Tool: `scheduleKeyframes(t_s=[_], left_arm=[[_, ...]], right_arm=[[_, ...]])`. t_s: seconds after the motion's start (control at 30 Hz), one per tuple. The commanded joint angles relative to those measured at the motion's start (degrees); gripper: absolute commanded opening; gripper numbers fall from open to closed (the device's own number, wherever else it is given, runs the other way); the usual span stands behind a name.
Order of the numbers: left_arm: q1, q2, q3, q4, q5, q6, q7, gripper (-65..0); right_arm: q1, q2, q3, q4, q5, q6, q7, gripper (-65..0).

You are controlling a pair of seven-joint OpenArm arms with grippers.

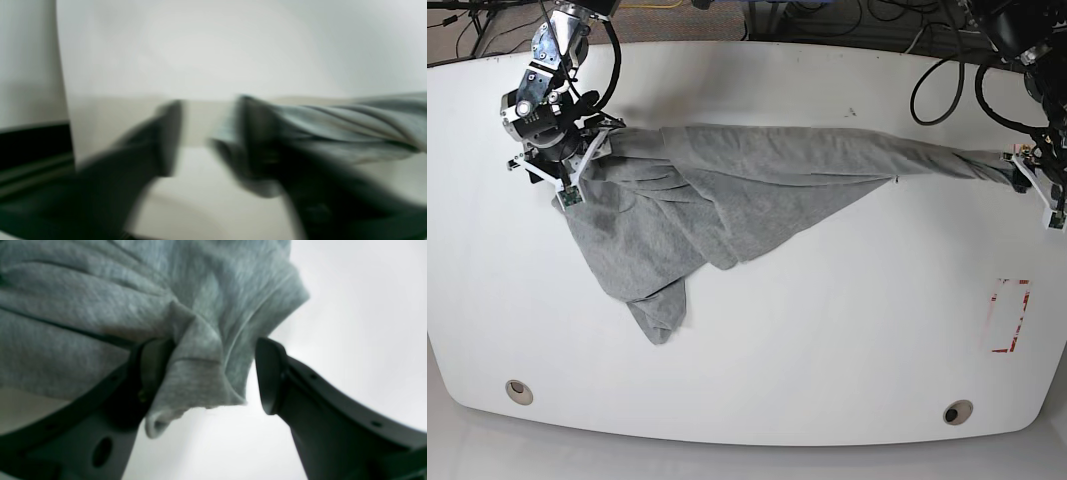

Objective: Fold the T-shirt properly
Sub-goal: 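Lay the shirt back on the table held between both grippers, then release the left gripper and move it to grasp the shirt's middle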

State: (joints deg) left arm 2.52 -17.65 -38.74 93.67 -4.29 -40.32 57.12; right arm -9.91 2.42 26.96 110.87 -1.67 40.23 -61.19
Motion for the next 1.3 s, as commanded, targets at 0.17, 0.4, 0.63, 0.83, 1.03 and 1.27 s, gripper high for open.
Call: scheduleKeyframes(t_s=[0.17, 0.4, 0.63, 0.83, 1.03, 1.27], left_arm=[[-1.07, -1.30, -0.42, 2.11, -1.02, 0.32, -1.52, -15.6], [-1.51, -1.30, 0.10, 8.53, -1.46, 0.32, -1.52, -15.7], [-5.03, 2.31, 3.71, 12.22, -6.83, 0.32, -0.29, -15.7], [-10.74, 6.18, 11.01, 10.55, -10.17, 0.32, 2.96, -15.7], [-13.73, 10.92, 15.66, 7.65, -10.08, 0.32, 2.79, -15.7], [-15.05, 15.50, 21.55, 3.34, -10.34, 0.32, 2.88, -15.7]], right_arm=[[0.55, -0.09, -0.02, 1.79, 0.40, -0.23, 0.92, -29.5], [0.46, -1.14, -0.02, 1.79, 0.40, -0.23, 0.92, -45.3], [0.46, -1.23, -0.10, 1.61, 0.40, -0.23, 0.92, -64.7], [0.46, -1.23, -0.10, 1.61, 0.40, -0.23, 0.92, -62.9], [0.46, -1.23, -0.19, 1.61, 0.40, -0.23, 0.92, -62.9], [0.46, -1.32, -0.28, 1.61, 0.40, -0.23, 0.92, -62.9]])
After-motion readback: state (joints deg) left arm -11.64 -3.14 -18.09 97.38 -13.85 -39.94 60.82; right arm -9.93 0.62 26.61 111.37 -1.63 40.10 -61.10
